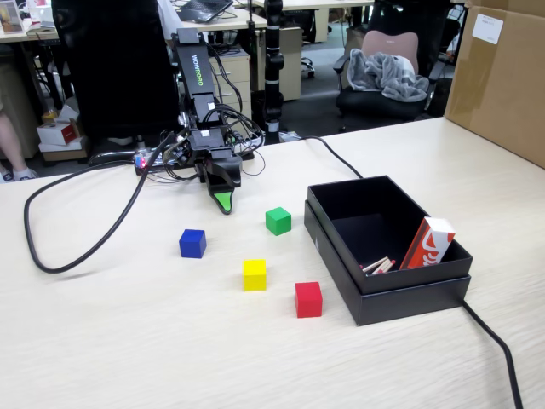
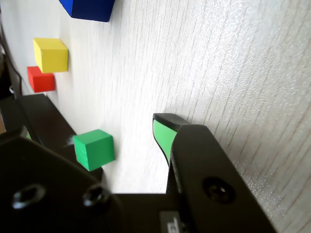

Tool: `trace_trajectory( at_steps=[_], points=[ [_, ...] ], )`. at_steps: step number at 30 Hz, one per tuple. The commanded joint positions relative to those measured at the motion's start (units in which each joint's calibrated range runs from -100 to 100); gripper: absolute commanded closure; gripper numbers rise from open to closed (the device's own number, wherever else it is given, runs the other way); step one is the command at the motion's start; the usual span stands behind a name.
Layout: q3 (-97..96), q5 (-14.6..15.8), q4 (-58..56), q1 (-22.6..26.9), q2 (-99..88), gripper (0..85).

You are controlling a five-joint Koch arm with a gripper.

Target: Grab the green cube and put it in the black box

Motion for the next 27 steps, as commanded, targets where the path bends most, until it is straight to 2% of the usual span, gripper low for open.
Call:
trace_trajectory(
  at_steps=[1,27],
  points=[
    [-0.66,-0.05,-2.13,-0.05,0.07,36.3],
    [-0.56,-0.29,-2.13,1.17,0.07,36.4]
  ],
)
